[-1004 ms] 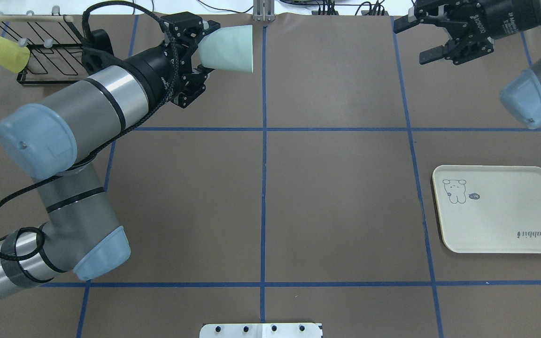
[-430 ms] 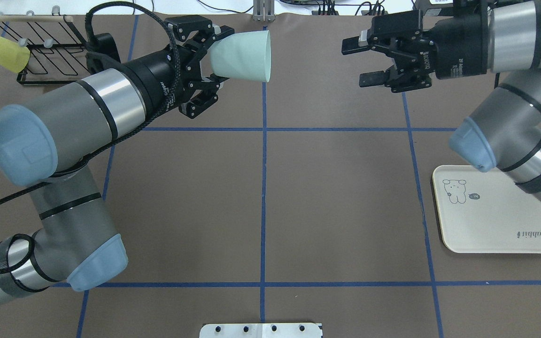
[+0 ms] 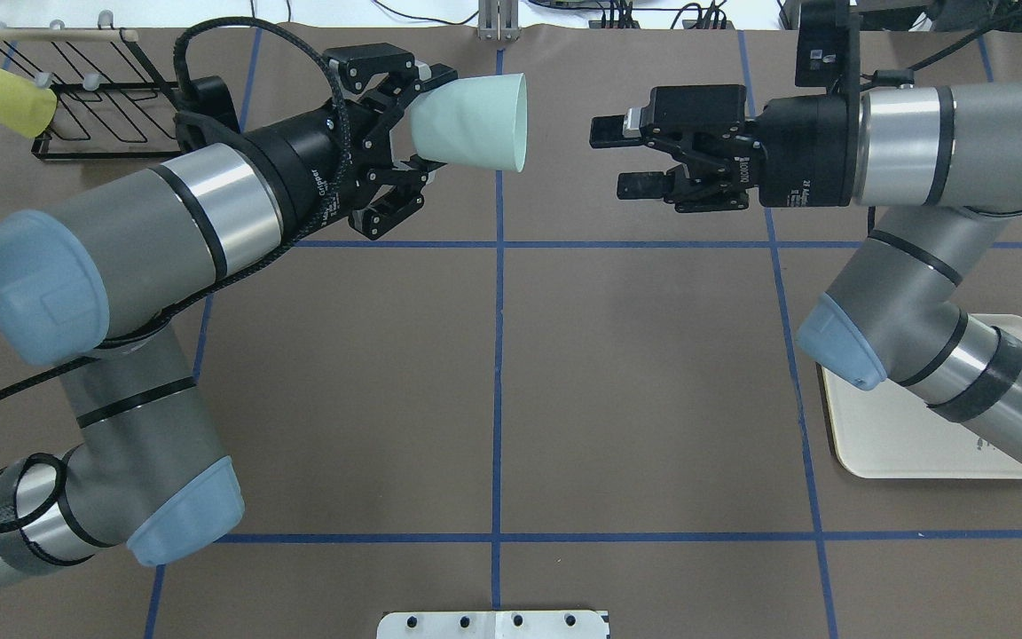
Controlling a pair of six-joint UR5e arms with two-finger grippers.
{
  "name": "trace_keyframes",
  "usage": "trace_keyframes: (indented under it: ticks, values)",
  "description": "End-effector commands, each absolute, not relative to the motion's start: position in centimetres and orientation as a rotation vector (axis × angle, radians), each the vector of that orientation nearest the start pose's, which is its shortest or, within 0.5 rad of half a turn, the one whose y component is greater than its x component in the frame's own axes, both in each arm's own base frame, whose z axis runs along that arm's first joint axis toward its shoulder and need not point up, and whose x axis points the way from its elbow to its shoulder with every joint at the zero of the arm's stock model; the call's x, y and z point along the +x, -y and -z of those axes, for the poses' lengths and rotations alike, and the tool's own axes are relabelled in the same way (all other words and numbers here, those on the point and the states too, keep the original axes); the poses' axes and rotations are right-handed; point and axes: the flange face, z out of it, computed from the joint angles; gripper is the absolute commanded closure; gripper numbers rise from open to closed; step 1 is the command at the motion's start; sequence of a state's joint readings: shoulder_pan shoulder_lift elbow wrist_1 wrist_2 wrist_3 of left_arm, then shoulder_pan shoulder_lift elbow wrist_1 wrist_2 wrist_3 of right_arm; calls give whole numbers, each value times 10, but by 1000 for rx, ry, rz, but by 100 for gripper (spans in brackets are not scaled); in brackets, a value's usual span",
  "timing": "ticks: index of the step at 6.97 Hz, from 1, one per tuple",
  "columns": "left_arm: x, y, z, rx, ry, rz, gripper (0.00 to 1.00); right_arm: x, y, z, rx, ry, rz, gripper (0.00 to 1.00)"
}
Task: Left arm grabs green cup and hands to right arm on tray
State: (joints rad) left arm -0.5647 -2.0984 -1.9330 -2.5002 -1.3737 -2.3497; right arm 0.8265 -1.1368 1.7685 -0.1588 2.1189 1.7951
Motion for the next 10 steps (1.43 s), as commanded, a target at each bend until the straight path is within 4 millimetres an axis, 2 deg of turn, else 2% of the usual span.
trace_keyframes:
  ticks: [1, 2, 5, 7, 8, 9, 10]
  values:
    - [363, 410, -100, -84, -1980, 1107, 62, -303, 441, -195, 308, 1934, -80, 14]
    - [364, 411, -101, -84, -1977, 1108, 61, -305, 441, -196, 316, 1928, -72, 26]
    - [376, 406, -105, -101, -1962, 1102, 61, -310, 438, -191, 315, 1936, -59, 30]
    - [381, 403, -105, -118, -1959, 1102, 61, -313, 436, -189, 310, 1938, -54, 36]
    - [382, 402, -106, -126, -1957, 1104, 61, -315, 435, -191, 306, 1938, -51, 47]
    - [382, 401, -105, -130, -1959, 1104, 61, -316, 434, -192, 304, 1937, -49, 53]
    - [383, 399, -104, -133, -1961, 1100, 61, -318, 435, -192, 300, 1934, -50, 55]
